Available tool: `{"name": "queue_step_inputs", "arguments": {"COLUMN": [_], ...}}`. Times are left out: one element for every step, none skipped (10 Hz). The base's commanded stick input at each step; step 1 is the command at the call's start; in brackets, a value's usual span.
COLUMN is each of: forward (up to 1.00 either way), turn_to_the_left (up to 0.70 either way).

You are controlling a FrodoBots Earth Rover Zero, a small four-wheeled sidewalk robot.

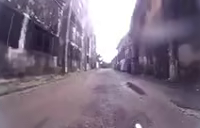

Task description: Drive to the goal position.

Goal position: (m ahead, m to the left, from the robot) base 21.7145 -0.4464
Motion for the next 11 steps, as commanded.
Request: {"name": "queue_step_inputs", "arguments": {"forward": [0.70, 0.70, 0.70, 0.70, 0.70, 0.70, 0.70, 0.70, 0.70, 0.70, 0.70], "turn_to_the_left": [0.00, 0.00, 0.00, 0.00, 0.00, 0.00, 0.00, 0.00, 0.00, 0.00, 0.16]}}
